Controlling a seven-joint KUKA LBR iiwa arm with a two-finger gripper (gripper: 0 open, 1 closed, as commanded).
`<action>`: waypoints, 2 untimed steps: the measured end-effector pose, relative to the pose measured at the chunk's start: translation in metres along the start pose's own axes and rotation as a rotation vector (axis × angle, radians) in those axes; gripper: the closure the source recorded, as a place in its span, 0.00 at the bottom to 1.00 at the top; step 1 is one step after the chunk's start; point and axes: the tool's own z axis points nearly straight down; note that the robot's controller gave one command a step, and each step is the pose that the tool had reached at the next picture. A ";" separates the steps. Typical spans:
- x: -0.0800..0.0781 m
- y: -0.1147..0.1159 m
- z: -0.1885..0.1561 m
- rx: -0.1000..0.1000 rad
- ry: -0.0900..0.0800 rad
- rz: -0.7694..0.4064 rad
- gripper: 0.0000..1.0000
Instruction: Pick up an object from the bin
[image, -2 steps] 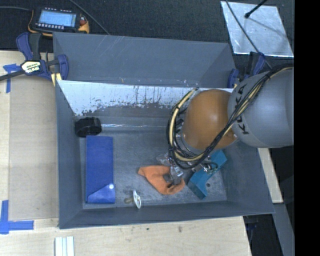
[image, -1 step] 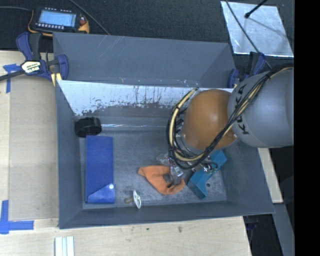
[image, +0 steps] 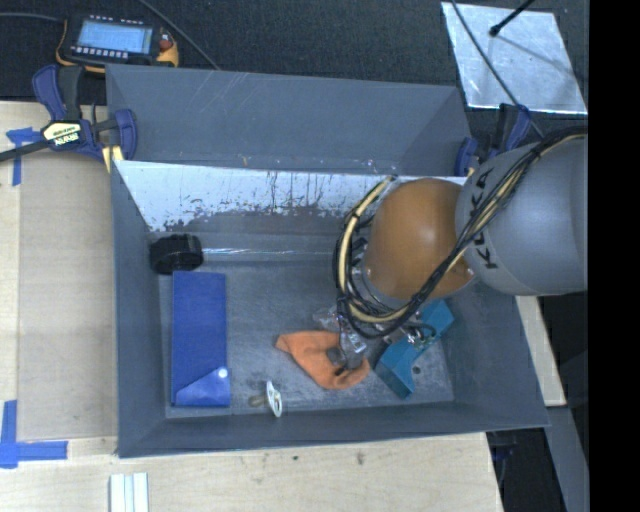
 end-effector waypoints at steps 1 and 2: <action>0.004 0.039 0.000 0.004 -0.003 0.026 1.00; 0.002 0.063 0.001 -0.002 -0.002 0.018 1.00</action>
Offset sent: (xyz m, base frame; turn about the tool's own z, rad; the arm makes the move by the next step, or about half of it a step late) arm -0.0292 0.0052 -0.0013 0.0220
